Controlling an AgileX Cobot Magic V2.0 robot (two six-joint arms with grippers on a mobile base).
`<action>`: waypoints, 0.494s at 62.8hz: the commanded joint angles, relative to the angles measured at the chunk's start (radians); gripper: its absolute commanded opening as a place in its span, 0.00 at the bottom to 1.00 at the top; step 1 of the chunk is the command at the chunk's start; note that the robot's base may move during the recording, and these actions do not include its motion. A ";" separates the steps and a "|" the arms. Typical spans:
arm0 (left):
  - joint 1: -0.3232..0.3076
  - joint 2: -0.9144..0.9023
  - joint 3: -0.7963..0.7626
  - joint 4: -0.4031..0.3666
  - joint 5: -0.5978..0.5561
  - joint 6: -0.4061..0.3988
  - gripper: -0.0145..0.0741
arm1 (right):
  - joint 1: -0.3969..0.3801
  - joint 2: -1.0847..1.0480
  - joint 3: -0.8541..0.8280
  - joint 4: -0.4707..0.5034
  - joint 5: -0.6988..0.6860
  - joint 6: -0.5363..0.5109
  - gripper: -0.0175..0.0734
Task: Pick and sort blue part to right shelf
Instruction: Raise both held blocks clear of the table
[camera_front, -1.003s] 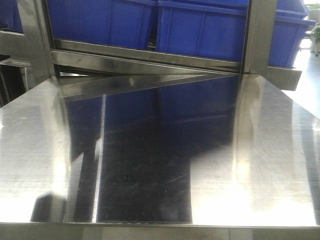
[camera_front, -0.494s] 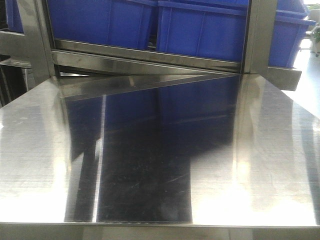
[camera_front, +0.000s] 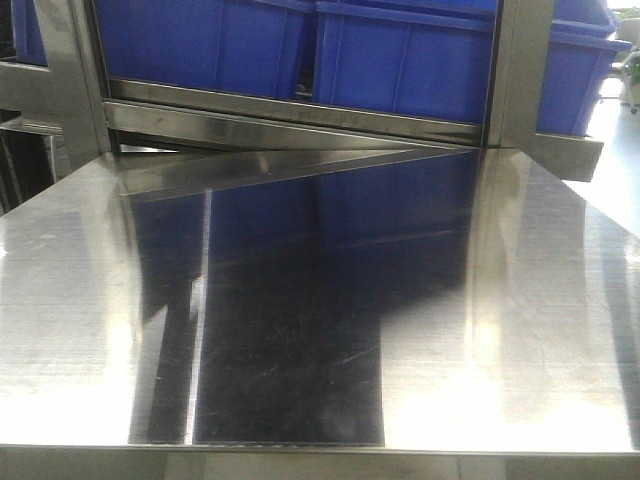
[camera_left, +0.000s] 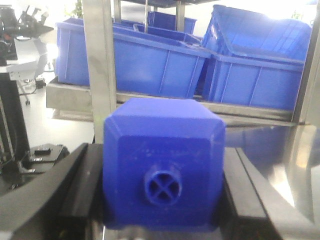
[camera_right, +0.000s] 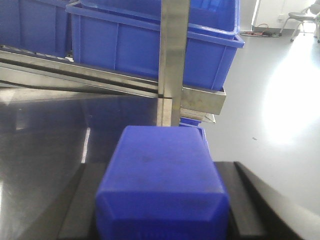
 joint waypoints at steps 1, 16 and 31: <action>0.009 0.008 -0.029 0.006 -0.060 -0.001 0.62 | -0.003 0.006 -0.030 -0.011 -0.090 -0.002 0.61; 0.012 0.008 -0.029 0.006 -0.077 -0.001 0.62 | -0.003 0.006 -0.030 -0.011 -0.090 -0.002 0.61; 0.012 0.008 -0.029 0.006 -0.075 -0.001 0.62 | -0.003 0.006 -0.030 -0.011 -0.090 -0.002 0.61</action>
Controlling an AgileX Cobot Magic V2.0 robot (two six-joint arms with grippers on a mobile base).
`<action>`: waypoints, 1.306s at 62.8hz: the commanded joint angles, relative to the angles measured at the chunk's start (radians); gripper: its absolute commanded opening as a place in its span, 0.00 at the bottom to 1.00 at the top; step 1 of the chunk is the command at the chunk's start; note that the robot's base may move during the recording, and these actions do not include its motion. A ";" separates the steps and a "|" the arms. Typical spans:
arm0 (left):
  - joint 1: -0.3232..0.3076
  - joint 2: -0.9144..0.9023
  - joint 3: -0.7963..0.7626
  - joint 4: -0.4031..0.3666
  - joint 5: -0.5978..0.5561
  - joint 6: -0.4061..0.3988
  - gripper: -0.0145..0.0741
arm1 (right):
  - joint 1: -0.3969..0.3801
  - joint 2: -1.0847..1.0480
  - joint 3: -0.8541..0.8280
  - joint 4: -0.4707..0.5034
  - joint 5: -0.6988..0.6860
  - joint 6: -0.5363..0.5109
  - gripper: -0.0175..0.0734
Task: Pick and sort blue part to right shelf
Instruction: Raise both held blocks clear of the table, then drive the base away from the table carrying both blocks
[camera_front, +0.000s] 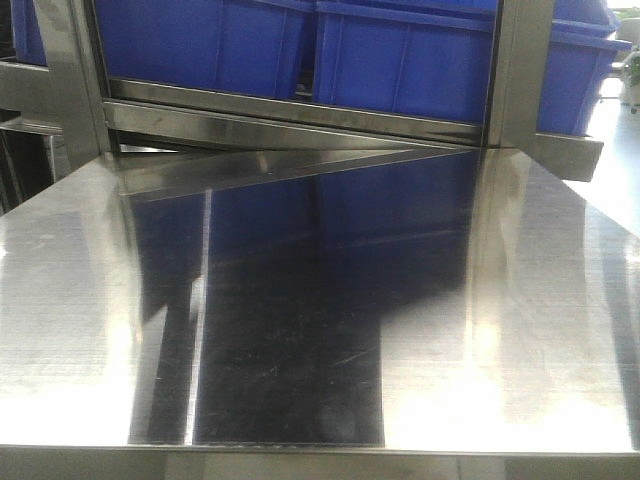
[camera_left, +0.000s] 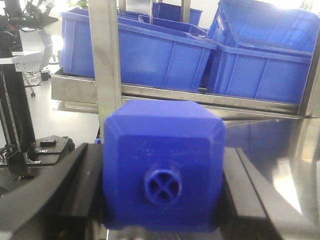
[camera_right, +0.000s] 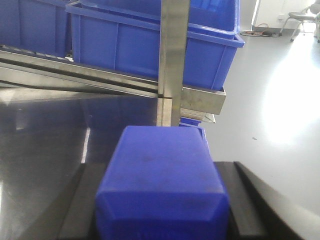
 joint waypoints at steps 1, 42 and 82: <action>0.002 0.010 -0.030 0.005 -0.091 -0.001 0.62 | -0.003 0.006 -0.030 -0.011 -0.090 -0.002 0.61; 0.002 0.010 -0.030 0.005 -0.091 -0.001 0.62 | -0.003 0.006 -0.030 -0.011 -0.090 -0.002 0.61; 0.002 0.010 -0.030 0.005 -0.091 -0.001 0.62 | -0.003 0.006 -0.030 -0.011 -0.090 -0.002 0.61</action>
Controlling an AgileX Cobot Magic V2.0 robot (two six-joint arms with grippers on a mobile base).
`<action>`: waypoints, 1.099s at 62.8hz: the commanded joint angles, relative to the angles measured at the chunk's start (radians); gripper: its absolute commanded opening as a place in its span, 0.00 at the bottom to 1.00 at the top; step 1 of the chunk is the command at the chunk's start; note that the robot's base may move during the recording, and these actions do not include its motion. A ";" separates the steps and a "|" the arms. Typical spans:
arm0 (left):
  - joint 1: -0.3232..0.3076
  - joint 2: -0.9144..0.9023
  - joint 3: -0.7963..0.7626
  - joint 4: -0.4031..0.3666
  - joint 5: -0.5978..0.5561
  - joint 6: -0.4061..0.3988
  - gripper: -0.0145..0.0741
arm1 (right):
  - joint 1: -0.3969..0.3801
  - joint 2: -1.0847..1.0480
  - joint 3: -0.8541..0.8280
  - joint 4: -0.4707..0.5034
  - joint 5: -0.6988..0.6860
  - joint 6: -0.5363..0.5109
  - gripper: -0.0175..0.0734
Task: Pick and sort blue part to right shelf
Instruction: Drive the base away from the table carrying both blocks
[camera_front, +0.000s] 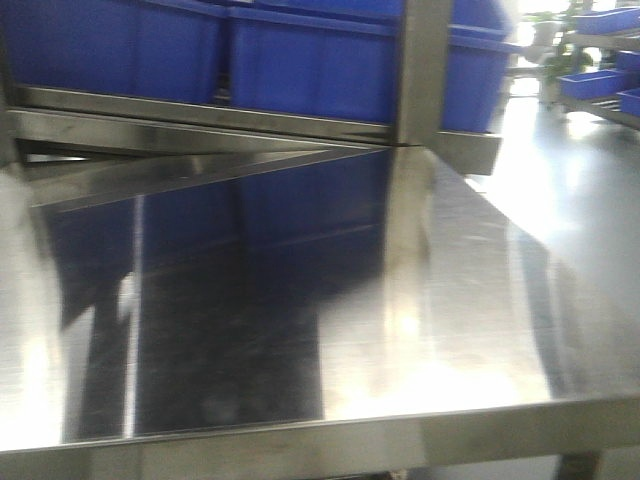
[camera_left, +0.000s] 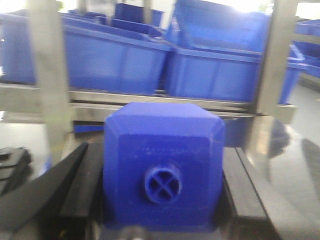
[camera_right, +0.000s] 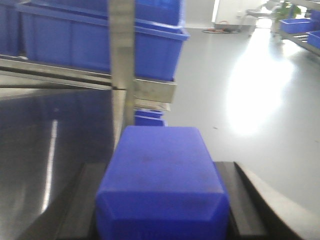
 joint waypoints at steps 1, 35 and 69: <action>0.002 0.010 -0.030 0.005 -0.091 -0.001 0.62 | -0.003 0.006 -0.030 -0.011 -0.090 -0.002 0.61; 0.002 0.010 -0.030 0.005 -0.091 -0.001 0.62 | -0.003 0.006 -0.030 -0.011 -0.090 -0.002 0.61; 0.002 0.010 -0.030 0.005 -0.091 -0.001 0.62 | -0.003 0.006 -0.030 -0.011 -0.090 -0.002 0.61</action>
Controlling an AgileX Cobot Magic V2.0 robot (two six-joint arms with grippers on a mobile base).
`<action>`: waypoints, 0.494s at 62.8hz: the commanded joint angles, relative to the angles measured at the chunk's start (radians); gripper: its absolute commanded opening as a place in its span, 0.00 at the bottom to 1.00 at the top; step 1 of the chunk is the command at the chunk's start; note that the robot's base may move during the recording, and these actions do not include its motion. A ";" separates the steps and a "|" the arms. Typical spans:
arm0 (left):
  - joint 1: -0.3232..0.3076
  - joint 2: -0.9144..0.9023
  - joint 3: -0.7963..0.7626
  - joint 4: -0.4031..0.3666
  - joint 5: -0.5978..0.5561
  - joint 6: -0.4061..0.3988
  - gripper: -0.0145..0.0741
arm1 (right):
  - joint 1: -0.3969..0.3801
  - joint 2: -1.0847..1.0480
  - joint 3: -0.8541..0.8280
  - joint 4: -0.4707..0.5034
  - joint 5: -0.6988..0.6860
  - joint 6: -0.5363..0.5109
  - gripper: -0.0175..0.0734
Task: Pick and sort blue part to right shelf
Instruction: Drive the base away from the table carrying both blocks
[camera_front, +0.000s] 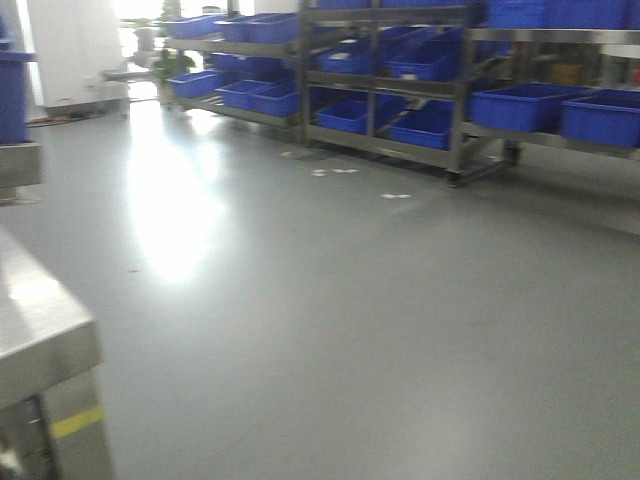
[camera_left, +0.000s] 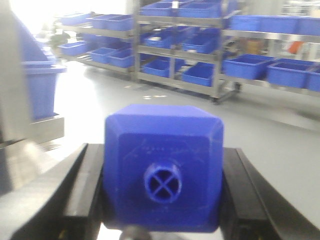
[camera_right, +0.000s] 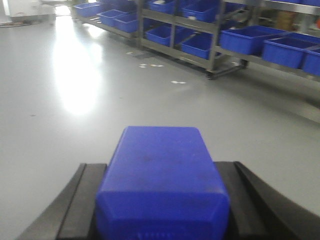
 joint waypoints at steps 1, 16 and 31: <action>0.002 0.010 -0.030 0.005 -0.091 -0.001 0.62 | -0.003 0.006 -0.030 -0.011 -0.090 -0.002 0.61; 0.002 0.010 -0.030 0.005 -0.091 -0.001 0.62 | -0.003 0.006 -0.030 -0.011 -0.090 -0.002 0.61; 0.002 0.010 -0.030 0.005 -0.091 -0.001 0.62 | -0.003 0.006 -0.030 -0.011 -0.090 -0.002 0.61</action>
